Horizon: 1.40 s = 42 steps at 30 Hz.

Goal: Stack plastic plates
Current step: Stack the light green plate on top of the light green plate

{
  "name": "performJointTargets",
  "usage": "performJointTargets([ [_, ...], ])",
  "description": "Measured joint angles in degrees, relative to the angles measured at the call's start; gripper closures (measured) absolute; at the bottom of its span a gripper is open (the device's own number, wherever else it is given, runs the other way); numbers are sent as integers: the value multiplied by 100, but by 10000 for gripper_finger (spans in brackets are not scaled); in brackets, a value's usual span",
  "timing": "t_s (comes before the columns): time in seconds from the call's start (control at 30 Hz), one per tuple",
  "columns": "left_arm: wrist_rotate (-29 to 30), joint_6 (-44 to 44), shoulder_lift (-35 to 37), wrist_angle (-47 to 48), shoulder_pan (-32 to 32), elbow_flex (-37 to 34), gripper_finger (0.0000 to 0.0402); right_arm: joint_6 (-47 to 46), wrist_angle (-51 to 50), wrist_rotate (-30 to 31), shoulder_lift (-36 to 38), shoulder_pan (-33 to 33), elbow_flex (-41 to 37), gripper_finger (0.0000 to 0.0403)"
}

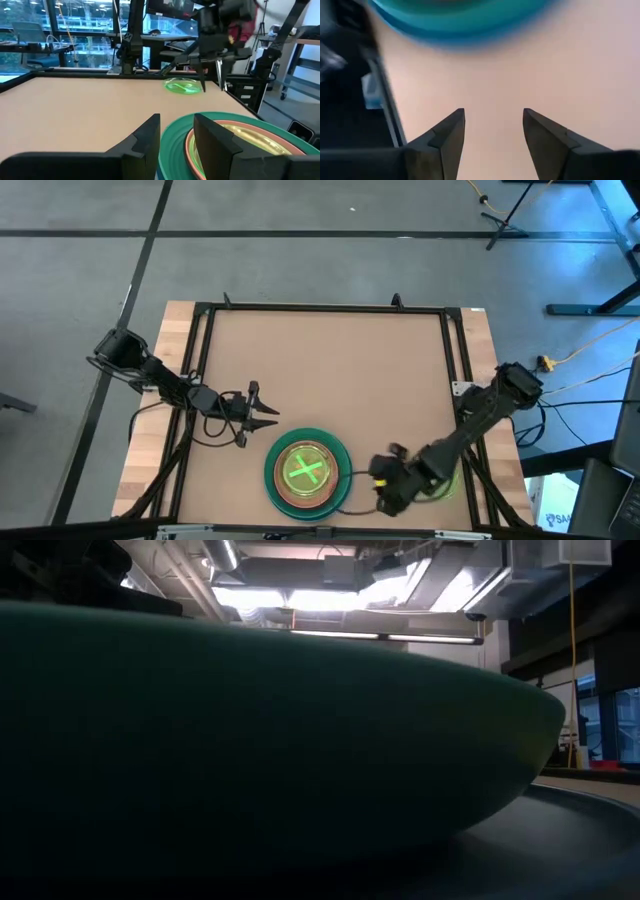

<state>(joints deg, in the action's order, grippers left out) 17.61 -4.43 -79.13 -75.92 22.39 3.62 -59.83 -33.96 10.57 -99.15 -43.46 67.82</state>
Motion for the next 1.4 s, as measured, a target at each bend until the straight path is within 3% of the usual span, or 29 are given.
performJointTargets([
  [0.23,42,4,0,2,2,0,289,-3086,-1089,-354,-25,-942,-3,210],
  [0.43,160,4,0,0,0,0,289,-4372,-1642,-662,-77,-1324,-6,210],
  [0.87,162,7,0,0,0,0,289,-4184,-2146,-561,-806,-1236,-14,214],
  [1.0,161,7,0,1,0,0,289,-3963,-2154,-524,-888,-1200,10,259],
  [1.23,153,7,0,0,0,0,289,-3053,-2303,-444,-902,-1150,19,388],
  [1.4,149,9,0,17,0,0,289,-2255,-2244,376,-916,-1075,306,383],
])
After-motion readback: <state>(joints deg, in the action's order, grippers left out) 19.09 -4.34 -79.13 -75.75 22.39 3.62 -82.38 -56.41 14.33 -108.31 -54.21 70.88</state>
